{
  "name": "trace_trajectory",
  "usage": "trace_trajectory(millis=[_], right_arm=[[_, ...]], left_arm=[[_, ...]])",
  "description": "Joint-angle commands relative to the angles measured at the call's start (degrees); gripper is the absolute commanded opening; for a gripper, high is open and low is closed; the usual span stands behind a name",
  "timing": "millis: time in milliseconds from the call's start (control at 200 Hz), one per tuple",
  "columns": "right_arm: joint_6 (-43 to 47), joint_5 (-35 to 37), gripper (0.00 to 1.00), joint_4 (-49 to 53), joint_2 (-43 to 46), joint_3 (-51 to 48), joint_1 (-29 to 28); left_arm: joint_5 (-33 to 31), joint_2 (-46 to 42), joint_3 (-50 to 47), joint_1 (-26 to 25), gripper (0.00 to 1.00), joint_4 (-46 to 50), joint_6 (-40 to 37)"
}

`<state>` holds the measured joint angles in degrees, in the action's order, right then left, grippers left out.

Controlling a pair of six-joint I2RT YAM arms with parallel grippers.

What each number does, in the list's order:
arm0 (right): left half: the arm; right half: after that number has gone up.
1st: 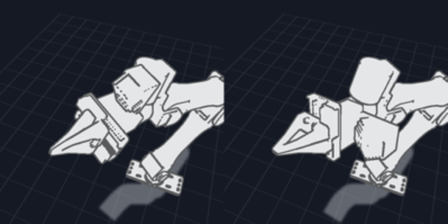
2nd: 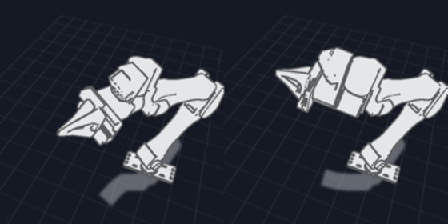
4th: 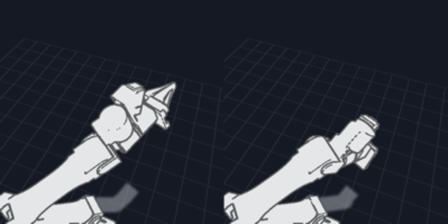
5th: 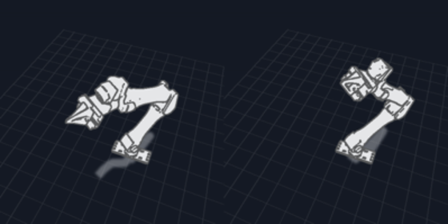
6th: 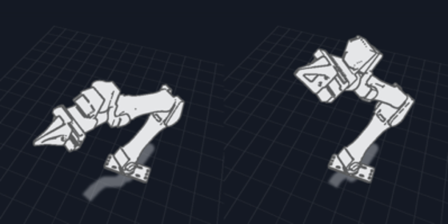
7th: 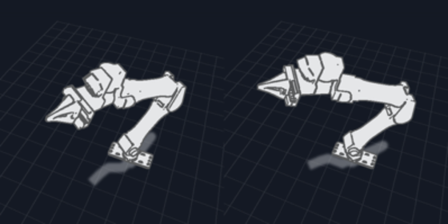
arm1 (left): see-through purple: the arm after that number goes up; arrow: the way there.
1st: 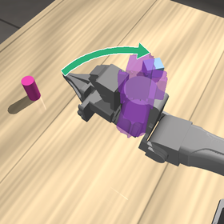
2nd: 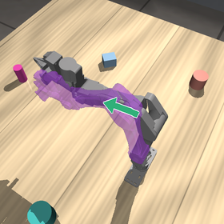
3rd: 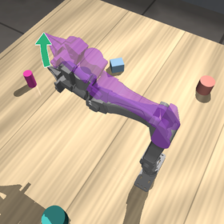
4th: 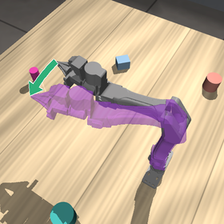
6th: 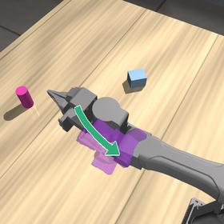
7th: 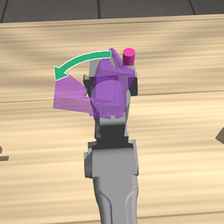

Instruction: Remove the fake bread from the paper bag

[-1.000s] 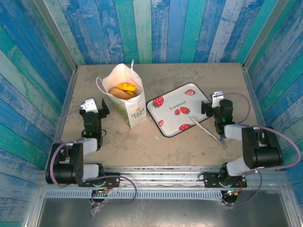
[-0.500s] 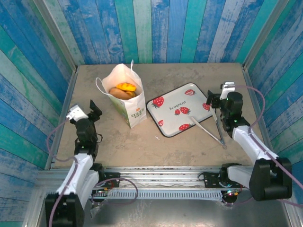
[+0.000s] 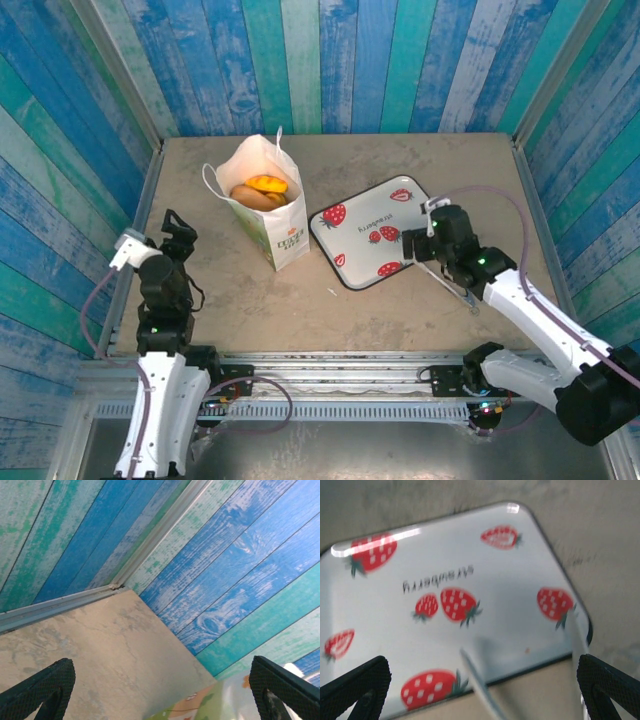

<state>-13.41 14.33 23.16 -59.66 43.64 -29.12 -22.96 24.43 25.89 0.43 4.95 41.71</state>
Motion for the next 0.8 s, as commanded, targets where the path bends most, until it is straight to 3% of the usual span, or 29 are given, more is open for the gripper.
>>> trace_trajectory(millis=[0,386,601,796], right_arm=[[-5.3,5.4,0.97,11.8,0.6,1.7,-4.7],[-14.2,0.7,0.92,16.5,-8.6,2.7,-20.8],[-15.8,-3.2,0.92,12.4,-11.3,0.0,-21.7],[-17.2,-5.2,0.91,10.0,-13.7,-1.5,-21.8]], left_arm=[[3.1,-0.4,3.6,0.3,0.94,6.2,2.6],[6.5,2.1,13.4,0.3,0.94,17.3,7.4],[12.5,2.6,16.9,0.3,0.94,17.0,5.7],[13.2,3.7,20.0,0.3,0.94,18.7,4.2]])
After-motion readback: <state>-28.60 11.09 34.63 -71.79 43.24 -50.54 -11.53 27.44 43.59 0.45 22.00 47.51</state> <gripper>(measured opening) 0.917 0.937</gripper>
